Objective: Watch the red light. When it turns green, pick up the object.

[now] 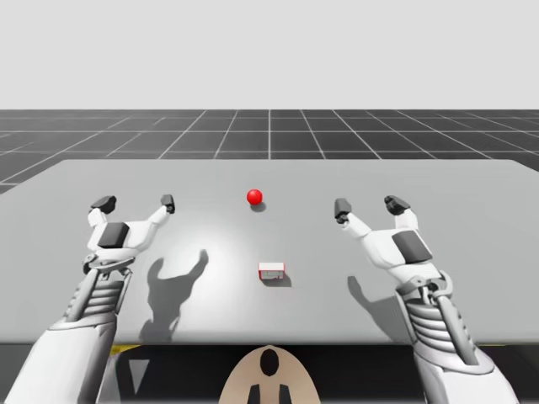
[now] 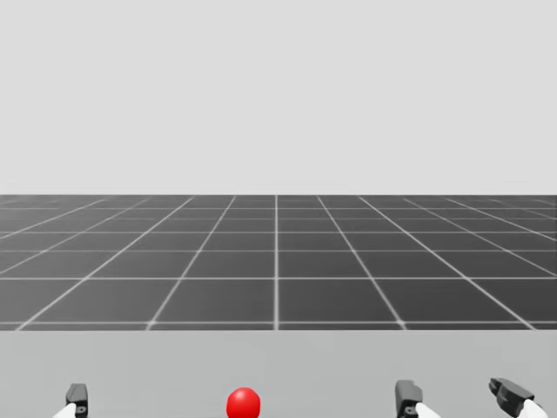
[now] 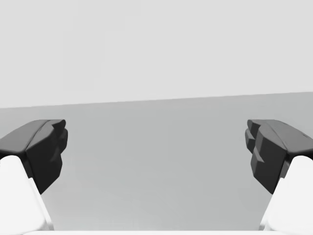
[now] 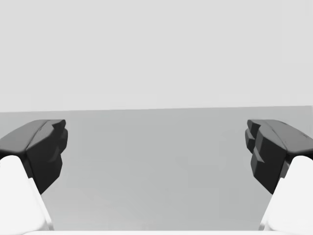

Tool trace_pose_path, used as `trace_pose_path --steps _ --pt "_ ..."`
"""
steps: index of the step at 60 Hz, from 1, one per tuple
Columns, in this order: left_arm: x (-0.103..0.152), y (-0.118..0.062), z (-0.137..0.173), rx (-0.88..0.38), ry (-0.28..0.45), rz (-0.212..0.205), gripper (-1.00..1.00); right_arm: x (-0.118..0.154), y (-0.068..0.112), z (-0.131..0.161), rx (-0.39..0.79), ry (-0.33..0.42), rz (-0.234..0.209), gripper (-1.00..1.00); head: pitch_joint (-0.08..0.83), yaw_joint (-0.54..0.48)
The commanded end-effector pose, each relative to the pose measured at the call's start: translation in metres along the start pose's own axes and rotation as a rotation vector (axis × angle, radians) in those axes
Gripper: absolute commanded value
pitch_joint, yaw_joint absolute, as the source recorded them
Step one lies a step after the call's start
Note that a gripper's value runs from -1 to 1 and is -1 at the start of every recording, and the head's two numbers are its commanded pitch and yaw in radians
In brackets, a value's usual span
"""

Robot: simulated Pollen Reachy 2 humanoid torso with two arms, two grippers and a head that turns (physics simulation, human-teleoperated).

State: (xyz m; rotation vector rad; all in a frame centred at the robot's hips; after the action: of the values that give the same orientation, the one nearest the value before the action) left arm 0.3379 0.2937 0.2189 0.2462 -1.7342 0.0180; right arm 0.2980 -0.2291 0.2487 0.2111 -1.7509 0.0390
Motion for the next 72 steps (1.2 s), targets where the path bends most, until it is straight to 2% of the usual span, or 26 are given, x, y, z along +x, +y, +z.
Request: trace_pose_path --steps 1,7,11,13,18,22,31,34,46,53,72 --pt "-0.0018 0.0051 -0.0021 0.026 0.014 0.007 -1.00 -0.0026 0.0062 0.0044 -0.020 0.007 -0.103 -1.00 0.010 -0.01" --pt "-0.0016 0.0046 -0.0023 0.043 -0.001 0.000 -1.00 0.0008 0.0058 0.0038 -0.030 -0.004 -0.099 -1.00 0.021 0.00" --pt "-0.0021 0.0038 -0.0022 0.051 -0.010 -0.006 -1.00 0.0005 0.0043 0.0031 -0.028 0.017 -0.100 -1.00 0.051 0.00" --pt "-0.0022 0.0037 -0.0021 0.048 -0.010 -0.005 -1.00 0.0007 0.0049 0.0034 -0.045 0.012 -0.086 -1.00 0.068 0.00" --pt "-0.0030 0.0034 -0.0022 0.049 -0.012 -0.009 -1.00 0.0003 0.0042 0.0028 -0.044 0.012 -0.071 -1.00 0.133 0.01" --pt "-0.0032 0.0036 -0.0024 0.046 -0.010 -0.008 -1.00 0.0002 0.0043 0.0022 -0.066 0.006 -0.037 -1.00 0.204 0.02" --pt "-0.0042 0.0031 -0.0027 0.042 -0.008 -0.019 -1.00 -0.0007 0.0051 0.0024 -0.056 0.005 -0.033 -1.00 0.323 0.04" --pt "-0.0045 0.0029 -0.0027 0.040 -0.006 -0.022 -1.00 -0.0012 0.0053 0.0024 -0.043 0.017 -0.020 -1.00 0.352 0.05" --pt "-0.0046 0.0018 -0.0023 0.027 -0.002 -0.028 -1.00 -0.0008 0.0052 0.0030 -0.059 0.007 -0.022 -1.00 0.463 0.07" --pt "-0.0041 0.0014 -0.0018 0.023 -0.002 -0.029 -1.00 -0.0013 0.0050 0.0028 -0.067 0.007 -0.019 -1.00 0.491 0.08" --pt "-0.0019 0.0007 0.0005 0.007 -0.040 -0.016 -1.00 -0.0014 0.0052 0.0035 -0.064 0.003 -0.012 -1.00 0.480 0.07"
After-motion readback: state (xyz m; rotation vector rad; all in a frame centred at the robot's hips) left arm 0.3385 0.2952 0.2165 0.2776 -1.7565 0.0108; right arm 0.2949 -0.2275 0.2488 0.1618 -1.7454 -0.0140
